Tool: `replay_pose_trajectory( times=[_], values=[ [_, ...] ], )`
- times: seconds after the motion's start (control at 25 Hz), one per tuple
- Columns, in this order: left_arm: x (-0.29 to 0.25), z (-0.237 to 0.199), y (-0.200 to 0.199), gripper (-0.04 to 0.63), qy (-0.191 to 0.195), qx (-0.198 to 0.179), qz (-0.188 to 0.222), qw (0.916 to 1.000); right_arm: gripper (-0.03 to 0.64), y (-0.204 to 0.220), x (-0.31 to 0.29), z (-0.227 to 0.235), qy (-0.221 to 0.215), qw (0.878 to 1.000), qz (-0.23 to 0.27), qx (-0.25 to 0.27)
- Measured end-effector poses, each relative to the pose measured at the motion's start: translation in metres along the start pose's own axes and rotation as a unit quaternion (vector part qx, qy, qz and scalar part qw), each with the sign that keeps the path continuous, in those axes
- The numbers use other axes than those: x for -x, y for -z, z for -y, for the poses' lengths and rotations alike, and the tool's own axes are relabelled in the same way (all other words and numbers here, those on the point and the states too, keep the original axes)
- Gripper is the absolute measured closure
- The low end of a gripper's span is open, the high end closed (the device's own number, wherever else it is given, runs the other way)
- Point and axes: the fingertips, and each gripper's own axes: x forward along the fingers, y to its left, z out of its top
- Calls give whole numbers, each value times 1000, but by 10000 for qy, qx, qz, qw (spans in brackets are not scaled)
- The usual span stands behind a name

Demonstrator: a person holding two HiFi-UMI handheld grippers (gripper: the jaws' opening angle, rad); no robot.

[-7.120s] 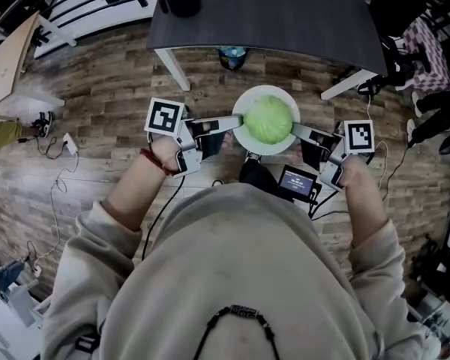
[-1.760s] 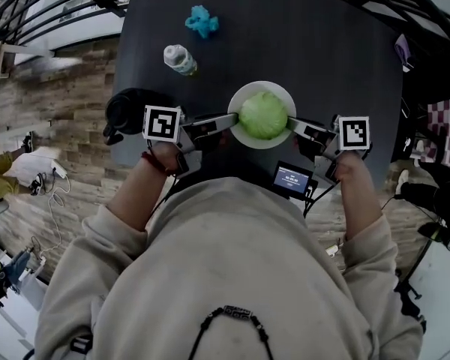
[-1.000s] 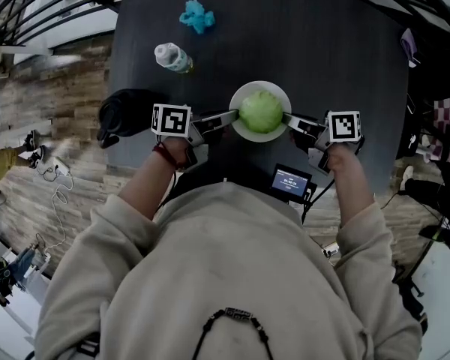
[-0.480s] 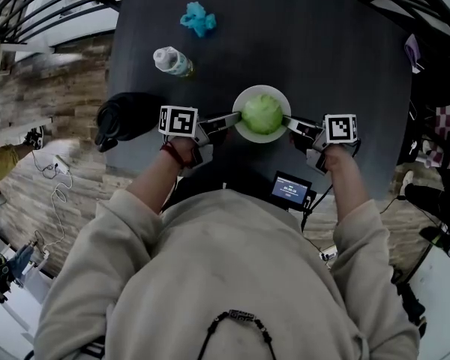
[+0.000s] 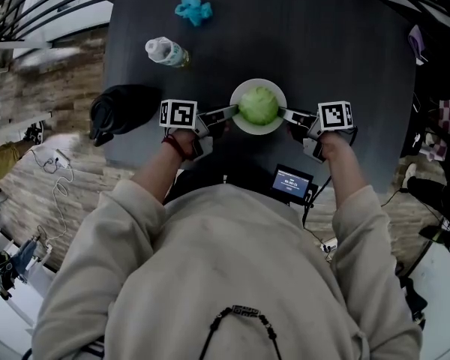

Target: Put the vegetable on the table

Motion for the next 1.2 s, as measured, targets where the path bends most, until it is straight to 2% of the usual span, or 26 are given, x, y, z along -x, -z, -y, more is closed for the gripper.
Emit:
replay_pose_trajectory(
  times=[0.28,0.44,0.6,0.84,1.2],
  values=[
    [2,-8,2,578,-99,4,-35,9999,592,4,-8,8,-84,9999,-69,-121],
    [3,-18,5,578,-179,175,-32,9997,592,4,-12,20,124,9997,-187,-112],
    [3,-25,9,578,-271,305,-127,9991,592,8,-17,22,6,9993,-265,-257],
    [1,-30,10,578,-363,267,-128,9989,592,9,-19,29,-2,9993,-235,-296],
    [-1,-44,18,577,-767,362,-162,9963,589,16,-24,43,119,9988,-270,-389]
  ],
)
